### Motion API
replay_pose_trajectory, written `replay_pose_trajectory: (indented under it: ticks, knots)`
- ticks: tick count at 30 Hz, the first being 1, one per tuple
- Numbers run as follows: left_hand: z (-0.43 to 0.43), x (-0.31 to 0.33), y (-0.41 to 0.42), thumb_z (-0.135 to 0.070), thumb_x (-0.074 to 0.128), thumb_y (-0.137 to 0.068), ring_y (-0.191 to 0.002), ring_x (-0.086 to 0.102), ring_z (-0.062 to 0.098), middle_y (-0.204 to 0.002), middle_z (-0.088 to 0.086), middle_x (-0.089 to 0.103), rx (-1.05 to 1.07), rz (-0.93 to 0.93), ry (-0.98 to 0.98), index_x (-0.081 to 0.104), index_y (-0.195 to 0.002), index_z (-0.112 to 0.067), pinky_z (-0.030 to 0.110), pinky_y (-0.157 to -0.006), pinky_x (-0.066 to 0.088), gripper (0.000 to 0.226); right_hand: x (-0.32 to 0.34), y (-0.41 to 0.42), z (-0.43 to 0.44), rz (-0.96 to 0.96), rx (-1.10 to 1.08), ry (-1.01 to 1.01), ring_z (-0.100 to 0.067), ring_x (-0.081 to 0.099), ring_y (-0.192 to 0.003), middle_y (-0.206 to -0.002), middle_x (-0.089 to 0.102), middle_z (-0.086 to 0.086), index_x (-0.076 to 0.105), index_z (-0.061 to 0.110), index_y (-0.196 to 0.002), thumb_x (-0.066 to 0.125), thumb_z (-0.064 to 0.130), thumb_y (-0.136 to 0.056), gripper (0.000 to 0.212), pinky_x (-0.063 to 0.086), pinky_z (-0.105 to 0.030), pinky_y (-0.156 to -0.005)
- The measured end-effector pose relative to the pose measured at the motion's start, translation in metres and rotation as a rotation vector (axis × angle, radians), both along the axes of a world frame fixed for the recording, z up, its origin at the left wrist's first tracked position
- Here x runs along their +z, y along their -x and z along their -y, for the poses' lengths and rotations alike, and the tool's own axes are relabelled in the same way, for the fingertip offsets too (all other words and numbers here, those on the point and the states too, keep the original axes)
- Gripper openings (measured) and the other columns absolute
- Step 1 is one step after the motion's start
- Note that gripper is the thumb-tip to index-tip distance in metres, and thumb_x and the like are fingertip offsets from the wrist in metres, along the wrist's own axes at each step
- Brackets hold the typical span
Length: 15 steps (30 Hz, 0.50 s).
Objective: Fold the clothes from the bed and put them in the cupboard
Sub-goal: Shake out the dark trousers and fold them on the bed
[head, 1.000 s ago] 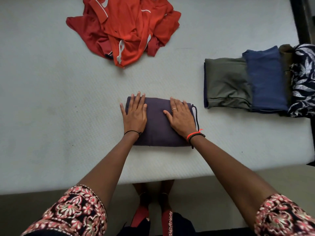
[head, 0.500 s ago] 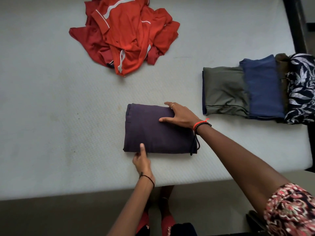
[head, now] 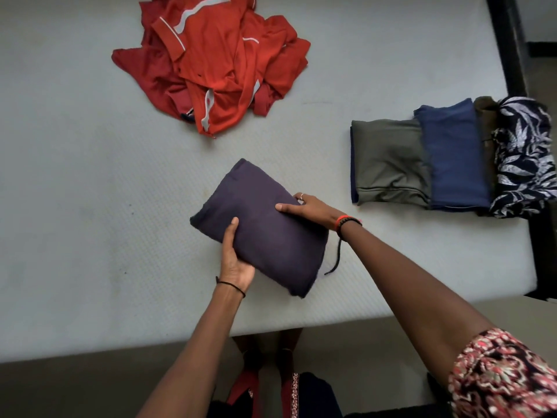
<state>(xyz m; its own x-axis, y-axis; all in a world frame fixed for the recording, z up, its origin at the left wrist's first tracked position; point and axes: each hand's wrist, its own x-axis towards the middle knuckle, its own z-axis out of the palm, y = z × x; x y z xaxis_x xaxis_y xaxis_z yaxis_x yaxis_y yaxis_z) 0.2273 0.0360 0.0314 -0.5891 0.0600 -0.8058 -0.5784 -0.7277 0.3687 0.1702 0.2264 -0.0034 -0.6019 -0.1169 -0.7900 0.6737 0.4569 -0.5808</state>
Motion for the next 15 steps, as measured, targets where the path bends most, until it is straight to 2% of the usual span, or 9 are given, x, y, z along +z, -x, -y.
replay_pose_trajectory:
  ticks: [4, 9, 12, 15]
  knots:
    - [0.021, 0.027, 0.018, -0.032, 0.055, -0.090, -0.115, 0.060, 0.025, -0.124, 0.011, 0.063, -0.136, -0.006, -0.067, 0.057, -0.126, -0.009, 0.041, -0.097, 0.049, 0.043, 0.026, -0.020, 0.002, 0.181, -0.190, 0.204, -0.019, 0.069, -0.098, -0.107, 0.072, 0.000, 0.066, 0.018, -0.113, 0.072, 0.066, -0.067, 0.067, 0.051, -0.040, -0.097]
    - [0.035, 0.074, 0.026, -0.031, 0.056, -0.088, -0.117, 0.058, 0.028, -0.128, 0.015, 0.059, -0.239, 0.019, -0.179, 0.062, -0.122, -0.006, 0.043, -0.094, 0.049, 0.043, 0.100, -0.030, -0.001, 0.369, -0.255, 0.355, -0.019, 0.067, -0.105, -0.113, 0.070, -0.002, 0.065, 0.019, -0.116, 0.063, 0.060, -0.078, 0.055, 0.051, -0.033, -0.092]
    - [0.035, 0.108, 0.028, -0.028, 0.078, -0.069, -0.111, 0.062, 0.028, -0.123, 0.015, 0.063, -0.316, -0.006, -0.278, 0.071, -0.109, -0.006, 0.043, -0.088, 0.054, 0.046, 0.142, -0.039, -0.005, 0.375, -0.327, 0.434, -0.016, 0.067, -0.102, -0.112, 0.071, -0.002, 0.067, 0.018, -0.110, 0.079, 0.063, -0.055, 0.072, 0.053, -0.030, -0.087]
    - [0.027, 0.141, 0.036, -0.022, 0.095, -0.040, -0.103, 0.066, 0.029, -0.115, 0.015, 0.067, -0.408, -0.039, -0.368, 0.073, -0.103, -0.004, 0.040, -0.077, 0.058, 0.069, 0.169, -0.054, -0.015, 0.324, -0.496, 0.560, -0.016, 0.070, -0.092, -0.102, 0.073, -0.005, 0.077, 0.016, -0.092, 0.092, 0.055, -0.031, 0.075, 0.055, -0.027, -0.075]
